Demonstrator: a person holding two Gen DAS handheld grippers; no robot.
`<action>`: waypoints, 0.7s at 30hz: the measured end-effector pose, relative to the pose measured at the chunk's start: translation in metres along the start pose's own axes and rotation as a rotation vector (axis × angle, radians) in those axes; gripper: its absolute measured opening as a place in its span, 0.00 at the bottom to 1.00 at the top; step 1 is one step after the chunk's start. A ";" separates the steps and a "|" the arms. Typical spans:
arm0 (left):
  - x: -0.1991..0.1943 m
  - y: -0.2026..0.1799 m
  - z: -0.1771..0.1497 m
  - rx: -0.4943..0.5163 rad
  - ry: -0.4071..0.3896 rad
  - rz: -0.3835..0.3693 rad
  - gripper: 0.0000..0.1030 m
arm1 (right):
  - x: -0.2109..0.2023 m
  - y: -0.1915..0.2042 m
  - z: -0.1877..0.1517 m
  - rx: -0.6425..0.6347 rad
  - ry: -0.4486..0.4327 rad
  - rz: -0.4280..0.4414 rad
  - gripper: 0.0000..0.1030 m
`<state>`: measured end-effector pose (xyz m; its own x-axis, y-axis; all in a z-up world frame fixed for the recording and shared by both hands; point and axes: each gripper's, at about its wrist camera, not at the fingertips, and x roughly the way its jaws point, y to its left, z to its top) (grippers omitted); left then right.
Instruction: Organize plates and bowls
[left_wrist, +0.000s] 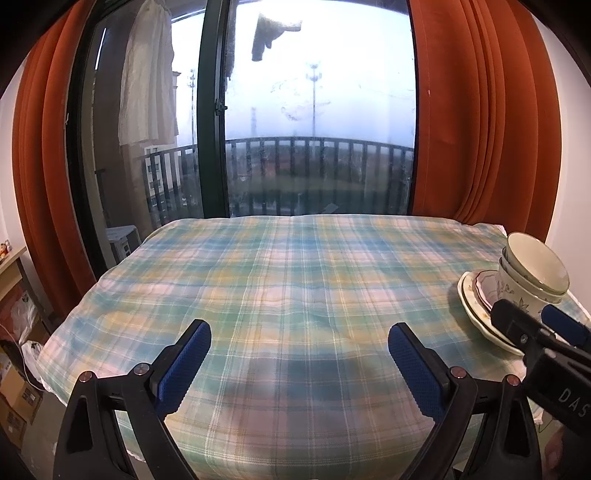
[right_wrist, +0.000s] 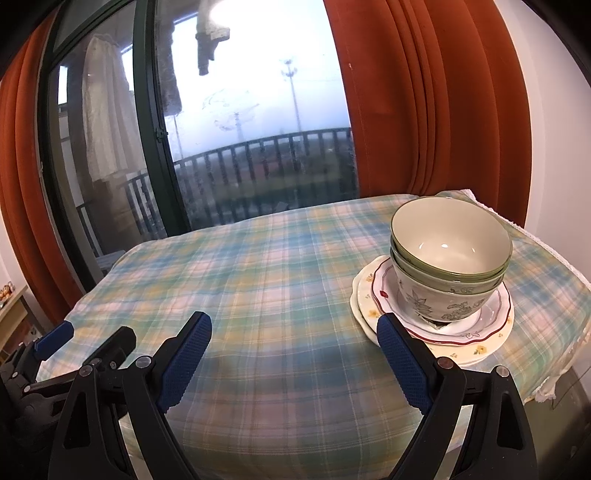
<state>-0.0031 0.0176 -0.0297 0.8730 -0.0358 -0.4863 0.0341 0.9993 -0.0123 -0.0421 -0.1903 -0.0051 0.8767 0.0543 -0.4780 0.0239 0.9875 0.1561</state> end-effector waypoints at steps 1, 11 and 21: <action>0.000 0.000 0.000 0.002 0.001 0.001 0.95 | 0.001 0.000 0.000 -0.002 0.002 -0.001 0.90; 0.000 0.000 0.001 0.006 0.006 0.002 0.95 | 0.000 0.001 -0.001 -0.003 0.002 -0.001 0.90; 0.000 -0.007 0.001 0.015 -0.003 -0.008 0.95 | -0.001 -0.006 -0.003 0.011 0.004 -0.016 0.90</action>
<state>-0.0033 0.0107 -0.0287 0.8740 -0.0437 -0.4839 0.0485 0.9988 -0.0026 -0.0448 -0.1958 -0.0076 0.8741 0.0392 -0.4841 0.0432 0.9865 0.1578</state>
